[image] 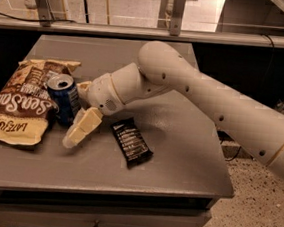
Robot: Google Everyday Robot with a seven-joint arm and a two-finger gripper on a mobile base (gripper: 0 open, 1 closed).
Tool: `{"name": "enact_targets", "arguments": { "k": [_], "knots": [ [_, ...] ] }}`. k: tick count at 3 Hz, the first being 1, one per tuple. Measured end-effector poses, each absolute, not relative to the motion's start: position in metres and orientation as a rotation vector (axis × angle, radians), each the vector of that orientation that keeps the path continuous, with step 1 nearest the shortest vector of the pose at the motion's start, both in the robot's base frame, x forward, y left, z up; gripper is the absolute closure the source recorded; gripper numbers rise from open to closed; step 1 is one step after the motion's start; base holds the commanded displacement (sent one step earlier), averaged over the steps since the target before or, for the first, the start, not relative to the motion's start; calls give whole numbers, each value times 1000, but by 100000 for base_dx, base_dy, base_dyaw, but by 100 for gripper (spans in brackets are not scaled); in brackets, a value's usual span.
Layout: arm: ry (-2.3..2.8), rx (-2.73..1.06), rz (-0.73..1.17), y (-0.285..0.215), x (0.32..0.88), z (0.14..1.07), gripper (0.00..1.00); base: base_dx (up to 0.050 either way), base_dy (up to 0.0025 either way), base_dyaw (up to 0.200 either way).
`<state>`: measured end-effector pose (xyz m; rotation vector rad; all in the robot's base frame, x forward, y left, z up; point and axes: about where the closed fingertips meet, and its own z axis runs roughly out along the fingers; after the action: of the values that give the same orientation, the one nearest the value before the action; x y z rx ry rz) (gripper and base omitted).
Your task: Move pepsi can near brown chip bag
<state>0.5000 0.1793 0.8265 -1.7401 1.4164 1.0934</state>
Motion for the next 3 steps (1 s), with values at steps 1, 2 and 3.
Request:
{"name": "enact_targets", "arguments": {
  "k": [1,2,3],
  "knots": [
    [1388,-1717,1064,161,505,840,0,0,0,0],
    [1355,-1626,998,126,527,870,0,0,0,0],
    [1330,-1507,901,84,555,905,0,0,0,0]
  ]
}}
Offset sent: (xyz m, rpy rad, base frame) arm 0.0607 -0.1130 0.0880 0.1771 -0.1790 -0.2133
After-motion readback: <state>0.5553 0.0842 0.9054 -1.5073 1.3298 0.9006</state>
